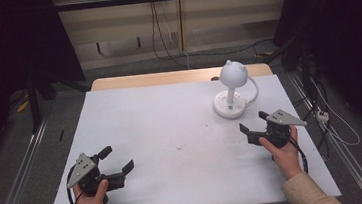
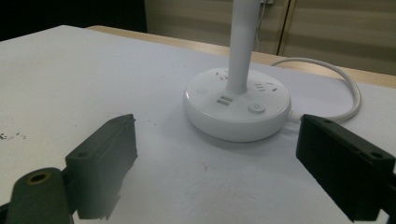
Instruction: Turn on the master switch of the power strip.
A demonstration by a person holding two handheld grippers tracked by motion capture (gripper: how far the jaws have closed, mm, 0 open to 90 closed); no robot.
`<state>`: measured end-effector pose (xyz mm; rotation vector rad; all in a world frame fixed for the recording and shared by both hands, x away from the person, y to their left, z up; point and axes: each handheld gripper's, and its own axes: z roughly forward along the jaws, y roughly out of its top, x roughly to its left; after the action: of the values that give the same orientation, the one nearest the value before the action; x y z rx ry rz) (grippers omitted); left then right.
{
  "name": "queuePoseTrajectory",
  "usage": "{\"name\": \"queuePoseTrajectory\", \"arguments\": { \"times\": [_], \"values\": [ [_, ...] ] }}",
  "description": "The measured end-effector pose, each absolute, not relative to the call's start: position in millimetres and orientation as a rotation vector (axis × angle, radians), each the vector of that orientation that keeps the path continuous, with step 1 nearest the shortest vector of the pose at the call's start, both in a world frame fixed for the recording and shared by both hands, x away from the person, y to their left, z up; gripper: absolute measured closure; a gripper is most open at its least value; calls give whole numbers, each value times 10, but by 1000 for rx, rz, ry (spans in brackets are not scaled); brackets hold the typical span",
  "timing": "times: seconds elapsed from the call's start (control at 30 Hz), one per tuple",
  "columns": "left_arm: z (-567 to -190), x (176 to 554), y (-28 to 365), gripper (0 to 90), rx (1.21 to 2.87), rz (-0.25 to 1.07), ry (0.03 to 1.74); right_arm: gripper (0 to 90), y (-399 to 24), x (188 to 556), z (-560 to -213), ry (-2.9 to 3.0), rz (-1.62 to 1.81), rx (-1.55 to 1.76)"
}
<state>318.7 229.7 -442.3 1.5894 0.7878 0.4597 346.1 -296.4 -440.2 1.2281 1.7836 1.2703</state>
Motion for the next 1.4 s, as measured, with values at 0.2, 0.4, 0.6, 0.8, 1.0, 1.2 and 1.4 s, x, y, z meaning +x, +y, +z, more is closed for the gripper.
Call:
{"name": "queuePoseTrajectory", "arguments": {
  "times": [0.2, 0.4, 0.6, 0.8, 1.0, 1.2, 1.4],
  "values": [
    [-4415, 3186, 2301, 33, 1588, 460, 786, 129, -2972, 3512, -4390, 1781, 1273, 1241],
    [-4420, 3189, 2314, 34, 1590, 461, 786, 153, -2983, 3563, -4386, 1774, 1279, 1248],
    [-4420, 3191, 2302, 33, 1593, 459, 783, 172, -2992, 3619, -4400, 1778, 1276, 1265],
    [-4405, 3189, 2296, 33, 1599, 464, 774, 186, -2974, 3689, -4378, 1782, 1290, 1269],
    [-4404, 3187, 2314, 34, 1589, 467, 783, 188, -2960, 3731, -4347, 1776, 1296, 1265],
    [-4399, 3186, 2318, 33, 1588, 467, 780, 185, -2962, 3778, -4336, 1775, 1299, 1267],
    [-4399, 3186, 2319, 33, 1588, 467, 779, 184, -2963, 3815, -4331, 1772, 1295, 1269]
  ]
}}
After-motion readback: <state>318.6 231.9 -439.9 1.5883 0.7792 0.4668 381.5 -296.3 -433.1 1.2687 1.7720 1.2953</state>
